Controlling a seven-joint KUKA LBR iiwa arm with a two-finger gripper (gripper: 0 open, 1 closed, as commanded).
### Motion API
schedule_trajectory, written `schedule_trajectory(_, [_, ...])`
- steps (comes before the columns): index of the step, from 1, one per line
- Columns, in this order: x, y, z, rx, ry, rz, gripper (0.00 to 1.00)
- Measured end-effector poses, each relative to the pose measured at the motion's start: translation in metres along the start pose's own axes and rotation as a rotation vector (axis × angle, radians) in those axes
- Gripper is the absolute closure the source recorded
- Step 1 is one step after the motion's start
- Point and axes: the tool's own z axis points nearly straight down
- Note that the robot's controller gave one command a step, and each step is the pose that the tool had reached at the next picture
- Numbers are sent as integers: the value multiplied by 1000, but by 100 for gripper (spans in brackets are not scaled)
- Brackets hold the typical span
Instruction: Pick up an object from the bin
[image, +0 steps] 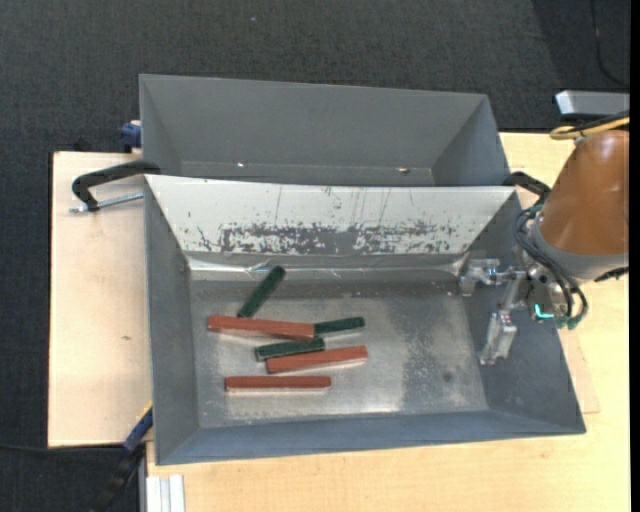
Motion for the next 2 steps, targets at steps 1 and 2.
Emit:
schedule_trajectory(1, [0, 0, 0, 0, -1, -1, 0])
schedule_trajectory(2, [-28, 34, -5, 4, -3, -102, 0])
